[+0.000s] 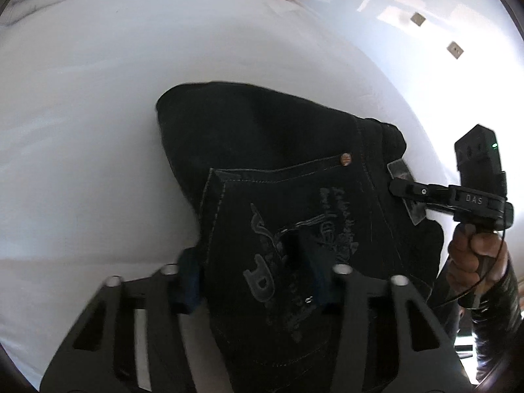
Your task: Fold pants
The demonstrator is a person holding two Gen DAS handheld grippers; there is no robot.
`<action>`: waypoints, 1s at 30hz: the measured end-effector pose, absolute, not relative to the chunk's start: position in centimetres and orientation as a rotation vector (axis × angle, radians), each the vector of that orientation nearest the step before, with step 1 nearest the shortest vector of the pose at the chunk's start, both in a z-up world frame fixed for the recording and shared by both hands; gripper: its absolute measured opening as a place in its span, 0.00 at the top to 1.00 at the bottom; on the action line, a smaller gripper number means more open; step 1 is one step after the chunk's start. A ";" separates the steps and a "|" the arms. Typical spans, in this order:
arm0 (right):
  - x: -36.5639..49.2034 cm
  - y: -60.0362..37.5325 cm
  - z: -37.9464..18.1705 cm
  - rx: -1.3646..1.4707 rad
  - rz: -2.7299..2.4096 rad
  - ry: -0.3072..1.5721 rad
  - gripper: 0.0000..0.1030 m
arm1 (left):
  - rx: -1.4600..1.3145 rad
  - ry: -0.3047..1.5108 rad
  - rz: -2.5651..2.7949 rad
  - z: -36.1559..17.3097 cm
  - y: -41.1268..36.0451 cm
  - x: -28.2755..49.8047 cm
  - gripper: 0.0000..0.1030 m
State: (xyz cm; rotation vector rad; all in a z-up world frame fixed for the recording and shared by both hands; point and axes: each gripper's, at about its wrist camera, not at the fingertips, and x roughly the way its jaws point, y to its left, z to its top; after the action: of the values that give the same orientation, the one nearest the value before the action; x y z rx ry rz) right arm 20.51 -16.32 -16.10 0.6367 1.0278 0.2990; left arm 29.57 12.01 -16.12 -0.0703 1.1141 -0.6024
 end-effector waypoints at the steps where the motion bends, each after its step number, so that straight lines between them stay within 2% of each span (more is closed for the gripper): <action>1: 20.3 -16.1 -15.6 0.616 0.298 1.017 0.80 | -0.061 1.105 -0.605 -15.6 11.8 29.6 0.72; 3: 20.0 -15.6 -14.1 0.583 0.309 0.982 0.81 | -0.050 1.084 -0.602 -14.6 11.5 29.7 0.78; 11: 21.5 -17.4 -8.6 0.558 0.329 0.870 0.82 | -0.020 0.931 -0.614 -9.6 9.8 32.7 0.79; 14: 23.3 -19.0 -7.9 0.548 0.311 0.870 0.82 | -0.011 0.941 -0.625 -10.2 8.5 35.3 0.79; 17: 25.3 -20.8 -9.6 0.572 0.282 0.913 0.82 | -0.007 0.999 -0.621 -13.1 7.5 38.9 0.79; 19: 26.6 -22.0 -12.4 0.597 0.223 0.974 0.76 | 0.016 1.039 -0.599 -15.5 7.2 40.5 0.71; 20: 26.9 -22.4 -13.4 0.606 0.207 0.988 0.72 | 0.017 1.036 -0.592 -16.2 7.2 40.6 0.61; 21: 26.9 -22.9 -14.3 0.624 0.203 0.989 0.68 | 0.022 1.033 -0.576 -16.7 7.3 40.7 0.55; 22: 26.6 -23.5 -14.9 0.660 0.220 0.968 0.68 | 0.016 1.025 -0.573 -16.9 7.6 40.8 0.53; 24: 26.0 -24.2 -15.3 0.700 0.252 0.918 0.67 | 0.020 1.013 -0.541 -17.1 8.2 40.7 0.29; 26: 25.6 -24.4 -15.1 0.693 0.258 0.904 0.66 | 0.025 1.005 -0.519 -17.2 8.5 40.6 0.24; 30: 24.5 -24.6 -14.4 0.656 0.232 0.898 0.55 | 0.073 0.977 -0.493 -16.7 7.7 39.9 0.24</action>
State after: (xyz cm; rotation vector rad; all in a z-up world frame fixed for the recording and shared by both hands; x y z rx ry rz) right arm 24.51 -24.64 -14.40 0.6561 0.8975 0.2325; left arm 39.86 7.70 -16.68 0.0728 0.9771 -0.4930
